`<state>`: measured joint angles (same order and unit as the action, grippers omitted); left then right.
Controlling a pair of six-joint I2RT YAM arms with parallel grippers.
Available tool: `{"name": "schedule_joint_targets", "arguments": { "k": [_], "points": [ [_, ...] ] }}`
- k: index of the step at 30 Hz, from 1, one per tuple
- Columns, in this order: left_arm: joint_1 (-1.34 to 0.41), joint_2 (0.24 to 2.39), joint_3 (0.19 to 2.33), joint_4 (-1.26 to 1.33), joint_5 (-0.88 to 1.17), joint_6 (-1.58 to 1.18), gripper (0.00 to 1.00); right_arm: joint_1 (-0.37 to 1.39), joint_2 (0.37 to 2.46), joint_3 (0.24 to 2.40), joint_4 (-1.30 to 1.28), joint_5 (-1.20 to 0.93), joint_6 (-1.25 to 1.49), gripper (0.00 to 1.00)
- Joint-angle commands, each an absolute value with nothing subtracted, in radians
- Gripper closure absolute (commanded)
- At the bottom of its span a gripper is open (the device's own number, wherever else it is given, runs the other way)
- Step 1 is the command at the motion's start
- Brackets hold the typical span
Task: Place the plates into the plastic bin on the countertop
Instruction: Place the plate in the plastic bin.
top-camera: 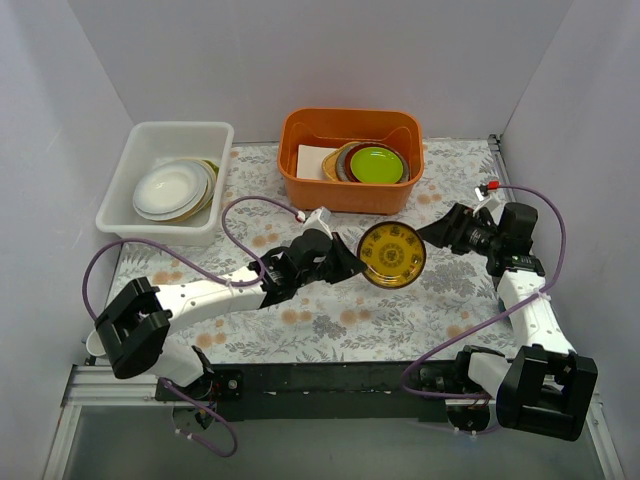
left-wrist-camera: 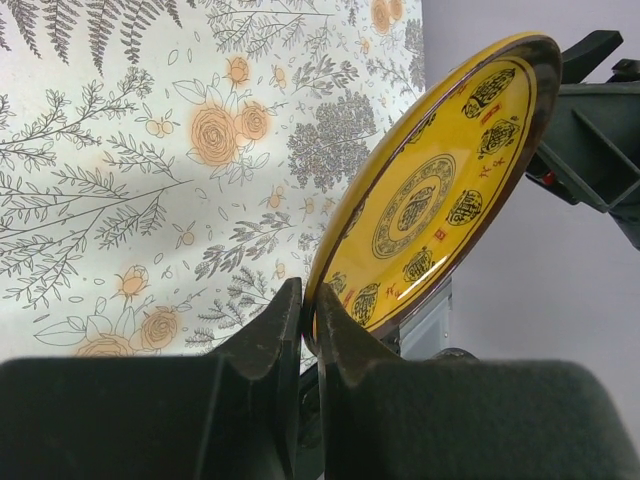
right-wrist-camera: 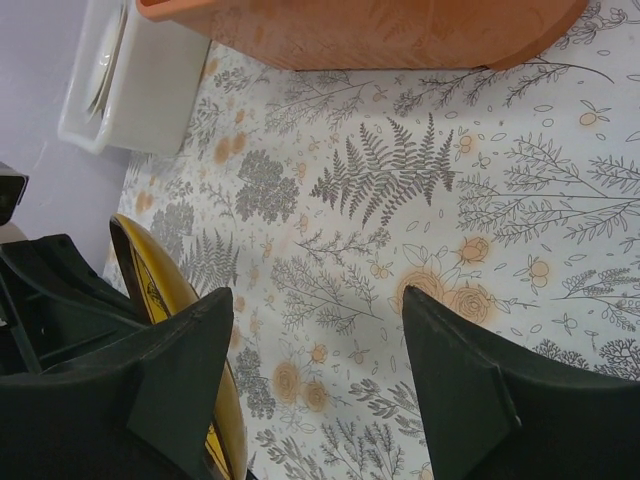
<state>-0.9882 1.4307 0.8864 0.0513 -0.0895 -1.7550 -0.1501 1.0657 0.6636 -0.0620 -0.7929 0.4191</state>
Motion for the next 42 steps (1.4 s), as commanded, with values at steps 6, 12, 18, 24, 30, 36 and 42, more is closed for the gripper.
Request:
{"name": "schedule_joint_targets", "arguments": {
  "k": [6,12,18,24,30,36,42],
  "points": [
    [-0.982,1.422,0.954,0.023,-0.109,-1.726,1.00,-0.130,1.017,0.686,-0.063,-0.802,0.456,0.15],
    [-0.962,1.416,0.931,0.025,-0.081,-1.750,1.00,-0.130,0.994,0.669,-0.012,-0.810,0.508,0.15],
    [-0.953,1.411,0.925,0.064,-0.086,-1.750,1.00,-0.129,1.015,0.649,0.057,-0.891,0.532,0.15],
    [-0.945,1.427,0.934,0.170,-0.045,-1.750,1.00,-0.124,1.054,0.644,0.080,-0.956,0.529,0.18],
    [-0.945,1.477,0.957,0.250,0.035,-1.750,1.00,-0.115,1.063,0.629,0.135,-0.983,0.555,0.33],
    [-0.945,1.483,0.954,0.302,0.069,-1.732,1.00,-0.112,1.080,0.627,0.160,-1.012,0.572,0.68],
    [-0.945,1.416,0.910,0.313,0.020,-1.721,0.83,-0.112,1.100,0.623,0.193,-1.054,0.598,0.99]
  ]
}}
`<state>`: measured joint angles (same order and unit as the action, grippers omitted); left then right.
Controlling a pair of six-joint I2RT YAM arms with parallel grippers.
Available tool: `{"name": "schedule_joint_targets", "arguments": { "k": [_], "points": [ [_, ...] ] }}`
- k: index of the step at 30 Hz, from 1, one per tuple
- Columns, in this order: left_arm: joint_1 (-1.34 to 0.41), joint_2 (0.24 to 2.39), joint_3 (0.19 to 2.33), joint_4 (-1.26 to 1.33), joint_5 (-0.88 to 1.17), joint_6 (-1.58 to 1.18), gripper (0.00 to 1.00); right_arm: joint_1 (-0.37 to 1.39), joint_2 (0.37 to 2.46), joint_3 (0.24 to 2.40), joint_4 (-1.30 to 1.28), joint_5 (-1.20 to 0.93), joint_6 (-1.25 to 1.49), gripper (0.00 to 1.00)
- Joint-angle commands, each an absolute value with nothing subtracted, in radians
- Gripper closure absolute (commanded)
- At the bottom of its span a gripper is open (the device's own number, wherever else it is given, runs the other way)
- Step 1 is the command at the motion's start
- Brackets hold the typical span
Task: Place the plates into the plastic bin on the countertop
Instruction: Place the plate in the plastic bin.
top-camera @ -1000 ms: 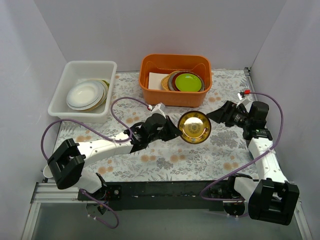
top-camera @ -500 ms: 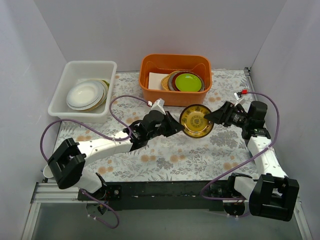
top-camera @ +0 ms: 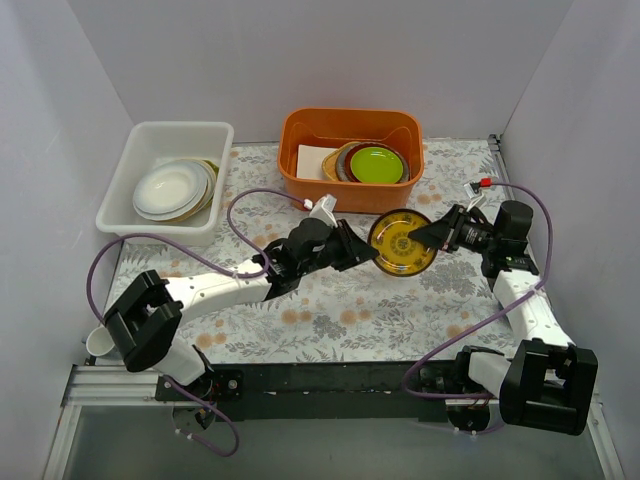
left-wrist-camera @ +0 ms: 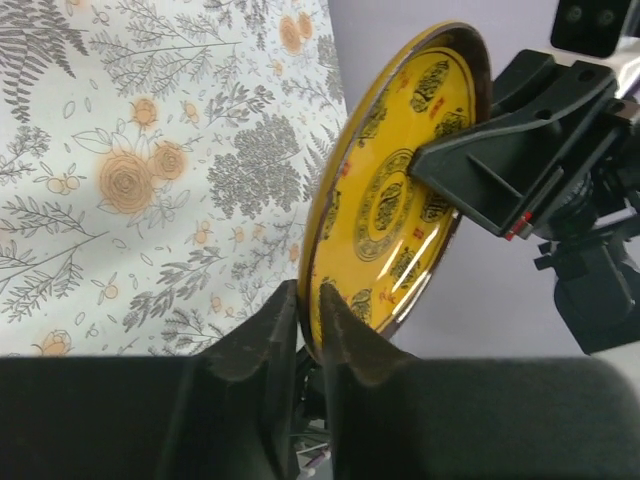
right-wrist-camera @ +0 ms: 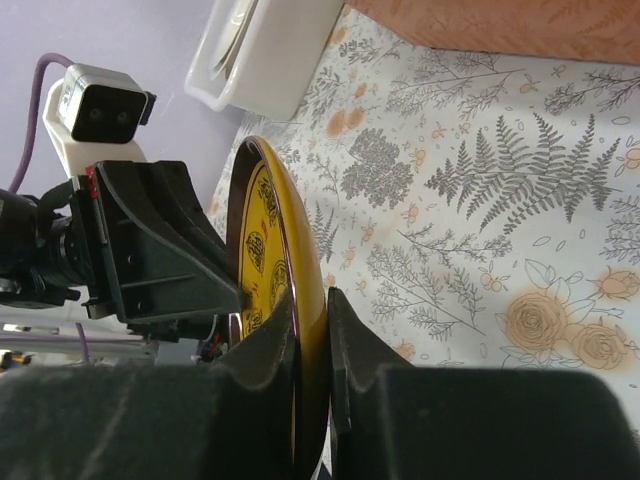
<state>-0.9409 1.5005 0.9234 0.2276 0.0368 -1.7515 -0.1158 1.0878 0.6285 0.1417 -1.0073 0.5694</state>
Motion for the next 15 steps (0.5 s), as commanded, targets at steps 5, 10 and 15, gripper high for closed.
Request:
{"name": "schedule_joint_targets", "arguments": {
  "k": [5,10,15],
  "points": [
    [-0.946,1.399,0.891,0.322,0.012,-1.712,0.59,-0.110,1.091,0.615,0.248,-1.075,0.638,0.99],
    [-0.945,1.459,0.911,0.363,0.029,-1.727,0.55,-0.107,1.091,0.614,0.268,-1.088,0.663,0.99],
    [-0.946,1.534,0.959,0.387,0.066,-1.738,0.64,-0.103,1.088,0.611,0.302,-1.106,0.683,0.99]
  ]
}}
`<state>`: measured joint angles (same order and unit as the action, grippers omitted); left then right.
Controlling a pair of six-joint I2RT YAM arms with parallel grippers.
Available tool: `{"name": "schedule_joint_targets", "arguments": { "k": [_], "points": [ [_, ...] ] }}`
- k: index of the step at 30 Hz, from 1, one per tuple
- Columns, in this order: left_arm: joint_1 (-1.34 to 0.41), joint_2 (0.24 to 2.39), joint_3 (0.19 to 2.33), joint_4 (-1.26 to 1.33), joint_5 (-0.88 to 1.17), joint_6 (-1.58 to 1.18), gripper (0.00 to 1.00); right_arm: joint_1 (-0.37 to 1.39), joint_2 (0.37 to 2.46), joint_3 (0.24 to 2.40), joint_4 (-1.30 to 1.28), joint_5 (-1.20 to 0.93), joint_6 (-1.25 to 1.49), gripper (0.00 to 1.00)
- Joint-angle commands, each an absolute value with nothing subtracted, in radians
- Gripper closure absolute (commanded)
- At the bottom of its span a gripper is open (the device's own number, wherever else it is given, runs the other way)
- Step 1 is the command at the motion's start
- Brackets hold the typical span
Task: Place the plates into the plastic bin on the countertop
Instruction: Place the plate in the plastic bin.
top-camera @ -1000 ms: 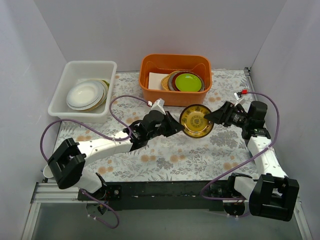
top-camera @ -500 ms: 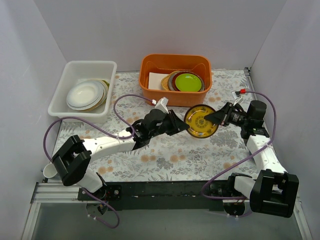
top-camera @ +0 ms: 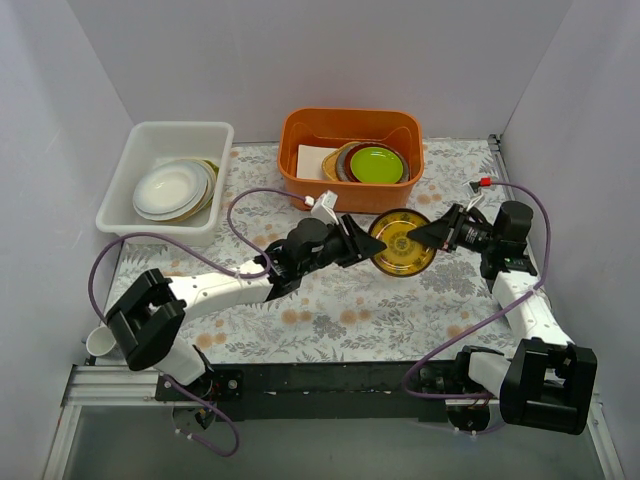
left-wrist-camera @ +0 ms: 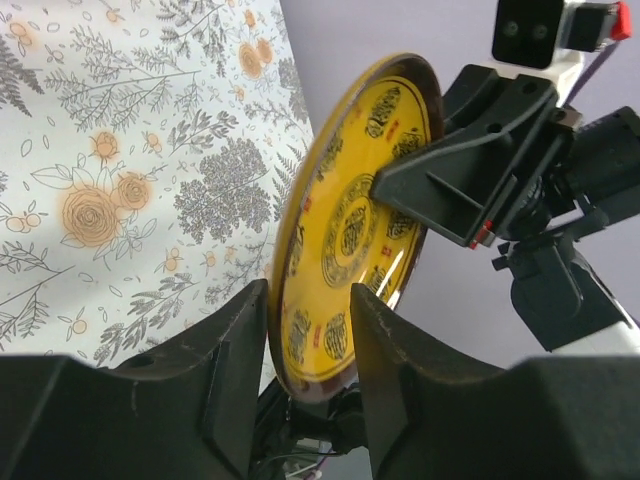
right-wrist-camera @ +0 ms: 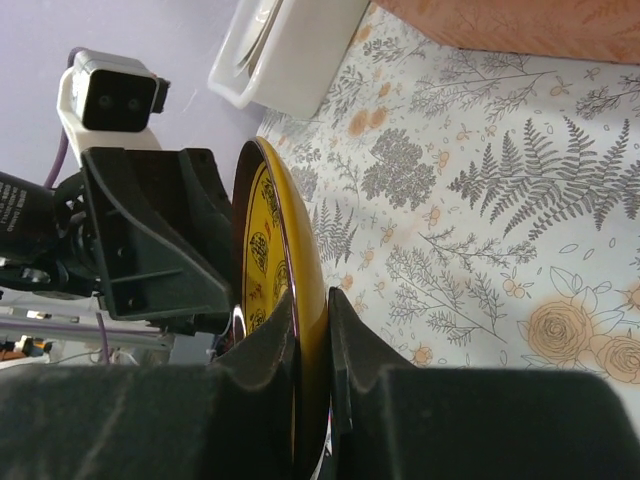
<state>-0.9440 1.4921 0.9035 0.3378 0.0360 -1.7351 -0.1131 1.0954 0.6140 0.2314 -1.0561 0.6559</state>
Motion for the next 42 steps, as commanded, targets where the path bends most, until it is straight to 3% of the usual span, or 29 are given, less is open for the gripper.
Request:
{"name": "schedule_joint_targets", "arguments": {
  "k": [1,4,8,12,15,17,18,21,26,29,42],
  "points": [
    [-0.946,1.554,0.963,0.385,0.072,-1.740,0.63,-0.103,1.088,0.611,0.304,-1.106,0.684,0.99],
    [-0.946,1.568,0.974,0.383,0.078,-1.741,0.66,-0.101,1.088,0.607,0.313,-1.112,0.690,0.99],
    [-0.945,1.556,0.965,0.377,0.060,-1.741,0.88,-0.103,1.089,0.604,0.316,-1.111,0.690,0.99],
    [-0.946,1.536,0.962,0.351,0.035,-1.735,1.00,-0.103,1.095,0.601,0.319,-1.106,0.692,0.99],
    [-0.946,1.523,0.959,0.336,0.022,-1.733,1.00,-0.103,1.095,0.601,0.325,-1.104,0.693,0.99],
    [-0.946,1.522,0.957,0.331,0.021,-1.733,1.00,-0.103,1.088,0.598,0.324,-1.094,0.693,0.81],
    [-0.945,1.522,0.957,0.330,0.021,-1.733,1.00,-0.103,1.083,0.598,0.321,-1.089,0.692,0.59],
    [-0.946,1.519,0.956,0.325,0.020,-1.733,1.00,-0.103,1.063,0.600,0.302,-1.055,0.683,0.26],
    [-0.945,1.494,0.951,0.314,0.012,-1.739,1.00,-0.103,1.052,0.609,0.249,-1.009,0.660,0.06],
    [-0.937,1.479,0.954,0.307,-0.029,-1.738,1.00,-0.103,1.049,0.618,0.209,-0.982,0.635,0.02],
    [-0.859,1.407,0.943,0.244,-0.011,-1.726,1.00,-0.103,1.002,0.692,-0.020,-0.785,0.506,0.02]
  ]
}}
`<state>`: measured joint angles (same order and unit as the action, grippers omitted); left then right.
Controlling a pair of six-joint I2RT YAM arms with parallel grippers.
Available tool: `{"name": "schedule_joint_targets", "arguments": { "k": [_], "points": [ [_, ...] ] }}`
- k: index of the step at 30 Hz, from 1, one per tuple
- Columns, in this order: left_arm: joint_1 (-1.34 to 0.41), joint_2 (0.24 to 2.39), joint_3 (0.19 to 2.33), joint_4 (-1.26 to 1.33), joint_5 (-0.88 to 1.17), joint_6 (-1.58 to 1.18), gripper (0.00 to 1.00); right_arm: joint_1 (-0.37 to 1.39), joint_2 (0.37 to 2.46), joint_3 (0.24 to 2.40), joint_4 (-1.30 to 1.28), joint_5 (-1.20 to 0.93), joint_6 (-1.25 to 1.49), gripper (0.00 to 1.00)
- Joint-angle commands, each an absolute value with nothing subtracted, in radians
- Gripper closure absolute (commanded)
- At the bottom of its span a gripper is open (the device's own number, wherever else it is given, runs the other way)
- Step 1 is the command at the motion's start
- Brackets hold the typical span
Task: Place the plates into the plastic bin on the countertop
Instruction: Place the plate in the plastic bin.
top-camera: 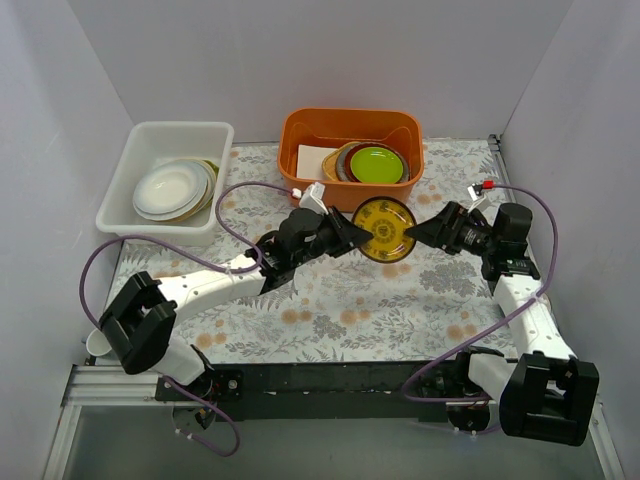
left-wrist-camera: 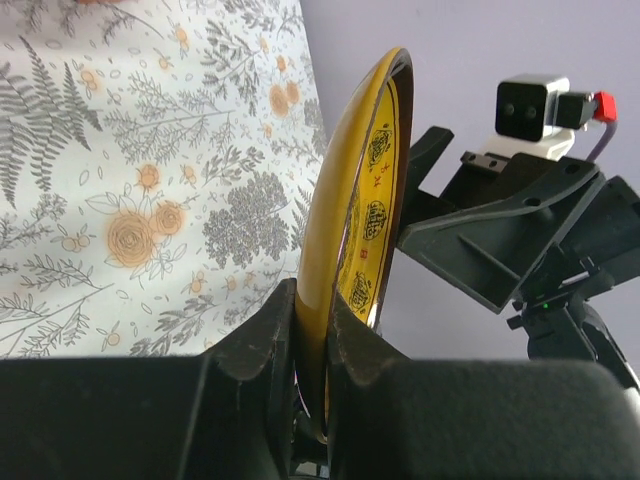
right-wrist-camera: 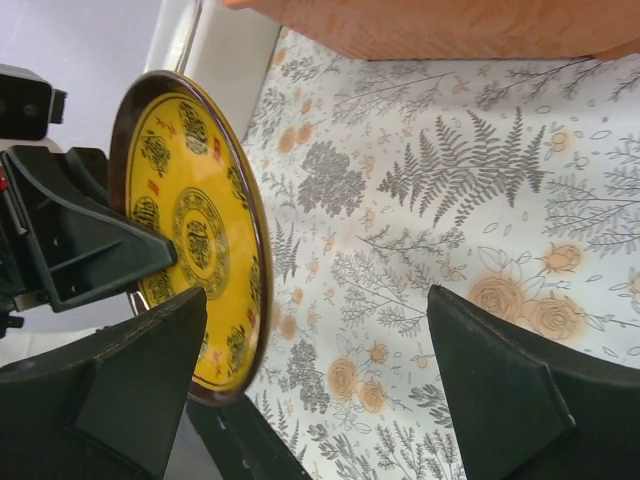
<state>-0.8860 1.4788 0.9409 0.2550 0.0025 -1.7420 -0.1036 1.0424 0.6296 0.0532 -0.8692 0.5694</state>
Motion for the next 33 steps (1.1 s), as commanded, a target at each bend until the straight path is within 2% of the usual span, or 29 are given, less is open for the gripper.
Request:
{"name": "schedule_joint_targets", "arguments": {
  "k": [1,19,33],
  "points": [
    [-0.853,1.398,0.943,0.230,-0.011,-1.724,1.00,-0.103,0.997,0.696,-0.031,-0.779,0.497,0.02],
    [-0.621,1.238,0.919,0.078,0.061,-1.681,1.00,-0.103,0.988,0.750,-0.120,-0.727,0.434,0.02],
    [-0.264,1.137,0.914,-0.037,0.241,-1.658,1.00,-0.103,1.002,0.747,-0.107,-0.752,0.440,0.02]
  ]
}}
